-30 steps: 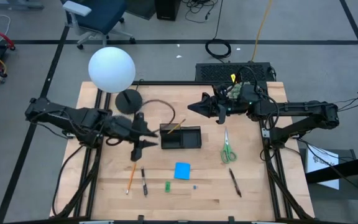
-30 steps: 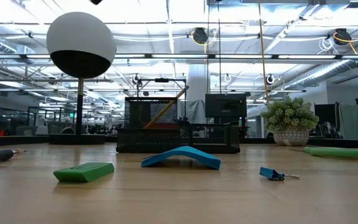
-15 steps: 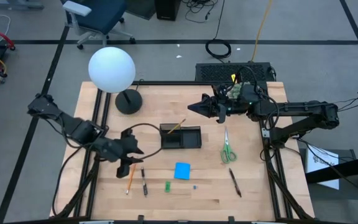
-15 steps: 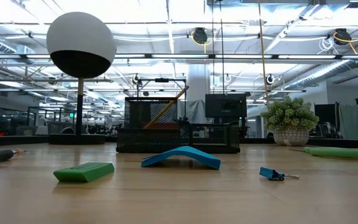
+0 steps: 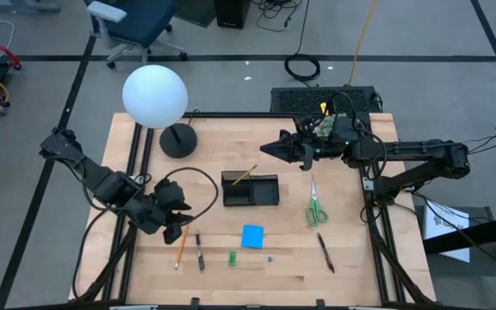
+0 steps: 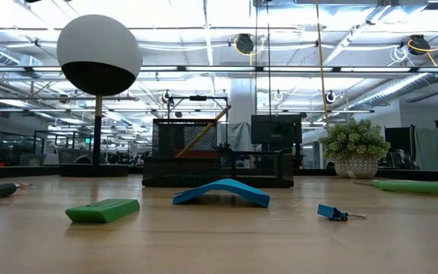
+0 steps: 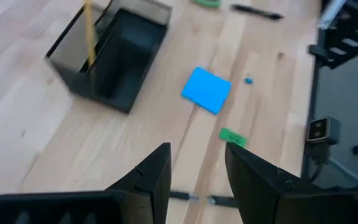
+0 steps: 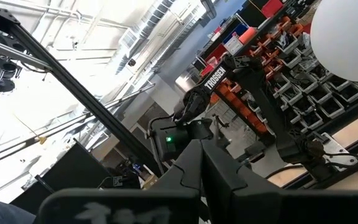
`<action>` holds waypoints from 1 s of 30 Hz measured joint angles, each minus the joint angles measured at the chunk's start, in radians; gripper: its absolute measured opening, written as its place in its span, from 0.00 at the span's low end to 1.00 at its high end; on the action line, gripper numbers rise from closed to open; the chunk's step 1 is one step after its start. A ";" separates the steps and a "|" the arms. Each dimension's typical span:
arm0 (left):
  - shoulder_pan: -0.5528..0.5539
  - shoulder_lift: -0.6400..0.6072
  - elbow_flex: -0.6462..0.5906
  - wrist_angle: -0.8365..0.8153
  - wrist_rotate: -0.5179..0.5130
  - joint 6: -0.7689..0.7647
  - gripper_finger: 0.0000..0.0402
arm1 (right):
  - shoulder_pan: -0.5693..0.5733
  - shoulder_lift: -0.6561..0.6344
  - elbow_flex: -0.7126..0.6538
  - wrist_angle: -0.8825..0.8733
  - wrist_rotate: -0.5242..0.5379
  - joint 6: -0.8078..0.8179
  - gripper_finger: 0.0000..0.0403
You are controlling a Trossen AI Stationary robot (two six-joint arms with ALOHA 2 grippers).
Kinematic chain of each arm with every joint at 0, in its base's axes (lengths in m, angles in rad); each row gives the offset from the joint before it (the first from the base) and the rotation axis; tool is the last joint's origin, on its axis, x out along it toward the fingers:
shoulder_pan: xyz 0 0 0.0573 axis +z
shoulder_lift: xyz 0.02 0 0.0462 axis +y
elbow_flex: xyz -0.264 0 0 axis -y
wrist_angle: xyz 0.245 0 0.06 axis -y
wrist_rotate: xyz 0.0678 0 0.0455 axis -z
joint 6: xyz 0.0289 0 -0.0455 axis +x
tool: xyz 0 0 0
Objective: Pick and place office supplies into organizer
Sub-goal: Put the orange pencil into the black desk organizer
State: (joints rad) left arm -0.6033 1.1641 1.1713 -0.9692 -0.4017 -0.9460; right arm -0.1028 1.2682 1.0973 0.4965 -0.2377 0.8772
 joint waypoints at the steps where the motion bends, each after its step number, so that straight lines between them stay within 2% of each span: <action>1: 0.000 0.000 0.000 -0.017 -0.003 -0.033 0.36 | 0.000 0.000 0.000 0.000 0.000 0.000 0.00; 9: -0.011 0.001 0.000 -0.187 -0.027 -0.384 0.36 | 0.000 0.000 0.000 0.000 0.000 0.000 0.00; 13: -0.028 0.031 0.000 -0.275 -0.008 -0.525 0.31 | 0.000 0.000 0.000 0.000 0.000 0.000 0.00; 21: -0.042 0.112 -0.001 -0.208 0.112 -0.653 0.16 | 0.000 0.000 -0.001 0.000 0.000 0.000 0.00; 30: -0.068 0.166 -0.001 -0.119 0.200 -0.801 0.15 | 0.000 0.000 -0.001 0.000 0.000 0.000 0.00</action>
State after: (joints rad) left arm -0.6714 1.3297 1.1706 -1.0881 -0.2020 -1.7473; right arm -0.1029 1.2682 1.0966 0.4964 -0.2375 0.8772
